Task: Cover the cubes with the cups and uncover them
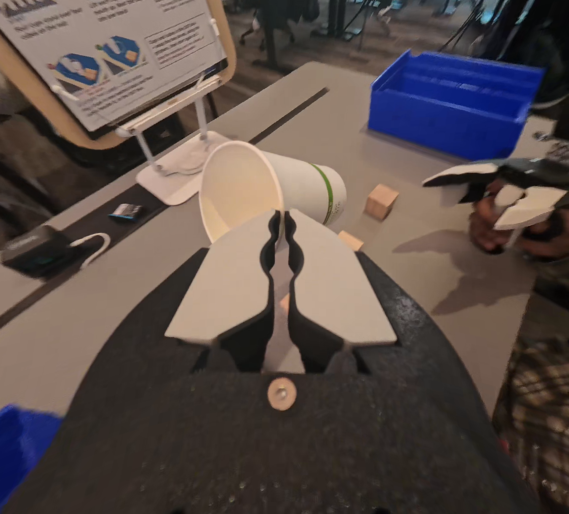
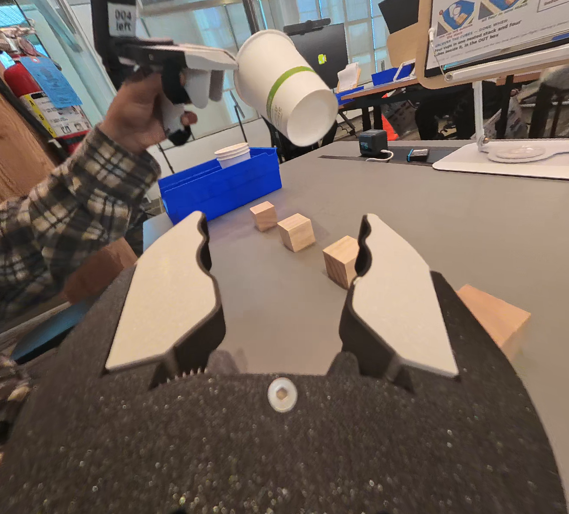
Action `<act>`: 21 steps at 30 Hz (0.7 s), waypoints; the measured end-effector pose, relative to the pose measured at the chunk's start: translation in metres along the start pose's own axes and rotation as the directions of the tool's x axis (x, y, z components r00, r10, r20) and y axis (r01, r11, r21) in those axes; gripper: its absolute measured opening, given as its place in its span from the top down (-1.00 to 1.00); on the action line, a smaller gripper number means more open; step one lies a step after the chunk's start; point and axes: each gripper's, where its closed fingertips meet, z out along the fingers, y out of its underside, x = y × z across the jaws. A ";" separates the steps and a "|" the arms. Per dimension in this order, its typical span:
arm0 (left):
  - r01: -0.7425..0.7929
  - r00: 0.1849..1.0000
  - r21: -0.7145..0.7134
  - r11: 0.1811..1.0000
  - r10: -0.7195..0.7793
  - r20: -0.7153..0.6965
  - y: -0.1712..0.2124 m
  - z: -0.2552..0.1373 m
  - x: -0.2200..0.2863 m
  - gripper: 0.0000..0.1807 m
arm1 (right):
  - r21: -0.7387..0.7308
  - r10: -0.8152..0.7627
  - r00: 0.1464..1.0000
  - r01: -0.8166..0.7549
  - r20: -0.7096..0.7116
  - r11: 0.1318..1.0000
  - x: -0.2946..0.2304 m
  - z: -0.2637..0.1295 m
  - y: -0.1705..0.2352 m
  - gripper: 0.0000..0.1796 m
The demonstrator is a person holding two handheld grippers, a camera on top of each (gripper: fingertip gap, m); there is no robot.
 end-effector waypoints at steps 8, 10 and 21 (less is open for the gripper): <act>0.247 0.936 0.118 0.962 -0.206 -0.286 0.015 0.038 0.071 0.98 | 0.003 0.078 0.993 -0.078 0.086 0.997 0.011 0.034 0.006 -0.20; 0.318 0.895 0.128 0.939 -0.253 -0.369 0.017 0.044 0.089 0.98 | 0.007 0.100 0.988 -0.102 0.121 0.995 0.010 0.037 0.005 -0.21; 0.401 0.790 0.108 0.910 -0.284 -0.543 0.051 0.067 0.140 0.95 | -0.022 0.064 0.980 -0.061 0.187 0.998 0.013 0.016 -0.014 0.00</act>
